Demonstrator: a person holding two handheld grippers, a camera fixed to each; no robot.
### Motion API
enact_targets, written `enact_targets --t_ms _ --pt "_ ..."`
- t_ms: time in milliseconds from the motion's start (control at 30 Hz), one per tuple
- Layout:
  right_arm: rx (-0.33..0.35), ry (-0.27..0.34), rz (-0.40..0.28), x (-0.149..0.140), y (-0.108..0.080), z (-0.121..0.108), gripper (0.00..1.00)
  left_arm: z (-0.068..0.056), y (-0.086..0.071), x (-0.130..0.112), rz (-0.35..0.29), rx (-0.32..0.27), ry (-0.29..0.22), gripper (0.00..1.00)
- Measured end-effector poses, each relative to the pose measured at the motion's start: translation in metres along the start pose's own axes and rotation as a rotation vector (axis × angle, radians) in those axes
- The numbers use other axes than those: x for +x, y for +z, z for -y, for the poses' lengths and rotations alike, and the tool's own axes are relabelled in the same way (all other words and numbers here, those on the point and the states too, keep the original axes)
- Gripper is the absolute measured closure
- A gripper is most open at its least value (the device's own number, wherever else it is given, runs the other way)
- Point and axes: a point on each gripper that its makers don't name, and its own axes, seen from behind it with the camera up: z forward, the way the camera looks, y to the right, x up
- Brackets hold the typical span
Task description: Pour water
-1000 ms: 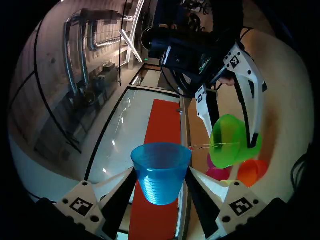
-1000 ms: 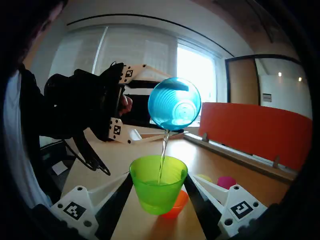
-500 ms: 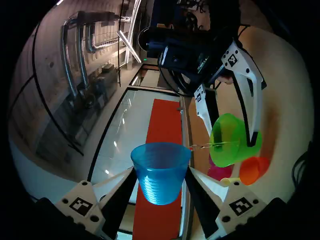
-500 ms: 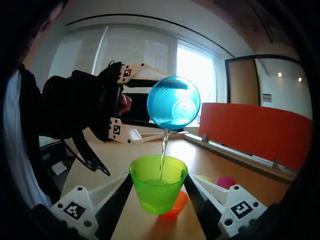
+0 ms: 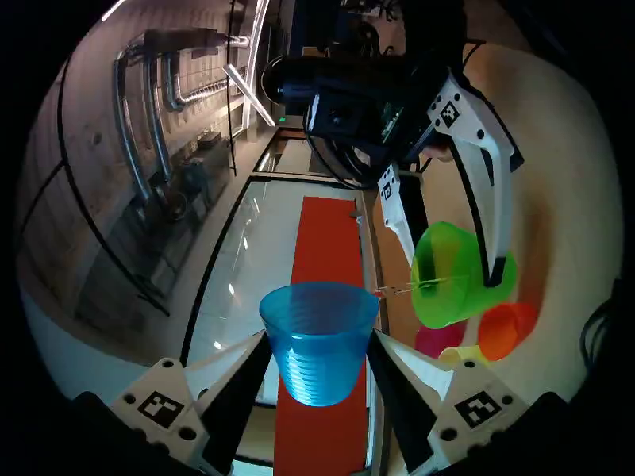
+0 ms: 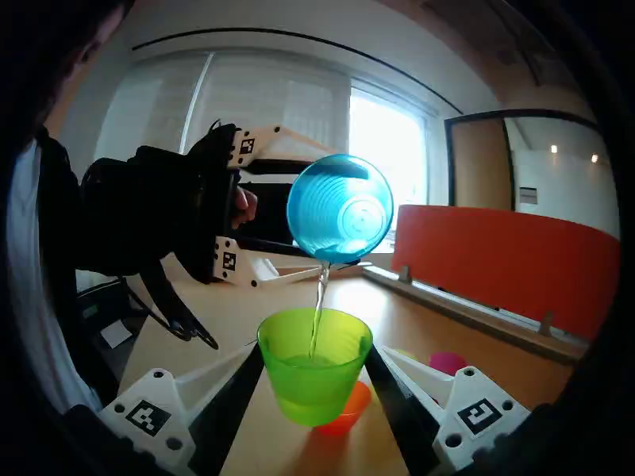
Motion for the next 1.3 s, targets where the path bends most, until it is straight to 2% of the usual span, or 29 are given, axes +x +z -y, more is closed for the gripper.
enact_targets --t_ms 667,1300 --pt "-0.009 0.001 -0.003 0.0011 -0.0023 -0.0025 0.10 -0.0042 -0.0008 0.0035 0.003 -0.006 0.065 0.19" --pt "-0.005 -0.002 0.000 0.0018 -0.0008 -0.0004 0.10 -0.0029 -0.0006 0.0045 0.001 0.001 0.059 0.19"
